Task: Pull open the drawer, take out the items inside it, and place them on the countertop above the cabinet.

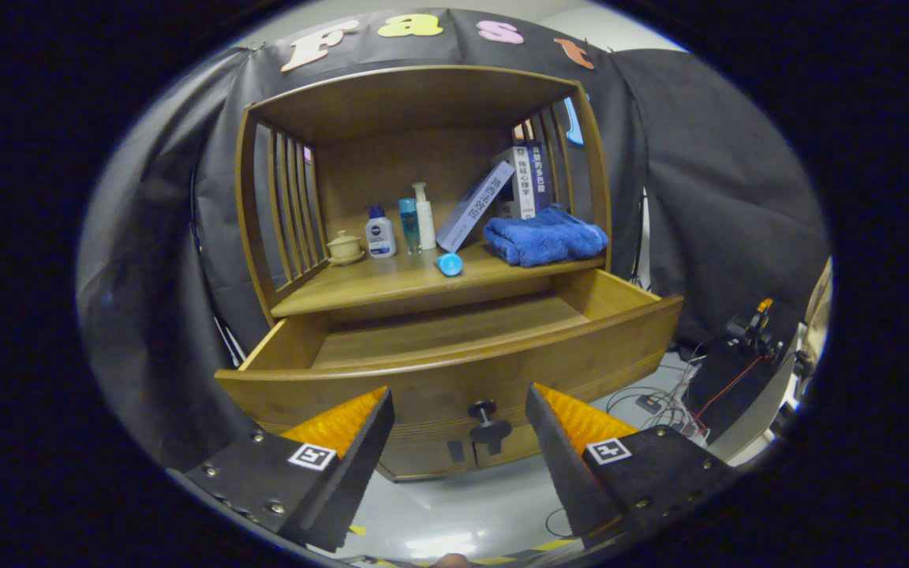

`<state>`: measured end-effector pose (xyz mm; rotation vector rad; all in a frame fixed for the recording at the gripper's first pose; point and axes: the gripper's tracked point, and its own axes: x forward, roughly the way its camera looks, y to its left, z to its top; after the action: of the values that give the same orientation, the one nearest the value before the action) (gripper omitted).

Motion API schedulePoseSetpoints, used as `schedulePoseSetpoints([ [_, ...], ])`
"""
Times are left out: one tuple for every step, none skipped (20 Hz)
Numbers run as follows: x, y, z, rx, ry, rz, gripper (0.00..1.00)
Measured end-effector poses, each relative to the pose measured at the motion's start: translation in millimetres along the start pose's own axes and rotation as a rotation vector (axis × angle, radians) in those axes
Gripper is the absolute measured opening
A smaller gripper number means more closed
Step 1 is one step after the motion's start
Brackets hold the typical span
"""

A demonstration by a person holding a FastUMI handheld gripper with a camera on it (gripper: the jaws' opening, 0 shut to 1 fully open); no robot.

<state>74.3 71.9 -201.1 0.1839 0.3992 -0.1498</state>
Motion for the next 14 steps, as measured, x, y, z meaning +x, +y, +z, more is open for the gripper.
schedulePoseSetpoints([
  [2,1,-1,0.013,-0.006,0.009,0.99],
  [7,4,-3,0.023,-0.009,0.019,0.99],
  [10,6,-5,0.026,-0.007,0.028,0.99],
  [12,7,-9,0.024,0.0,0.034,0.99],
  [15,8,-13,0.021,0.008,0.042,0.99],
  [18,11,-15,0.022,0.009,0.055,0.99],
  [23,15,-15,0.025,0.008,0.073,0.99],
  [27,19,-18,0.027,0.01,0.088,0.99],
  [31,21,-21,0.026,0.018,0.098,0.99],
  [35,24,-23,0.021,0.027,0.109,0.99],
  [40,26,-25,0.014,0.034,0.117,0.99],
  [43,27,-26,0.007,0.039,0.121,0.99],
  [47,28,-26,0.005,0.04,0.124,0.99],
  [51,29,-26,0.004,0.042,0.128,0.99],
])
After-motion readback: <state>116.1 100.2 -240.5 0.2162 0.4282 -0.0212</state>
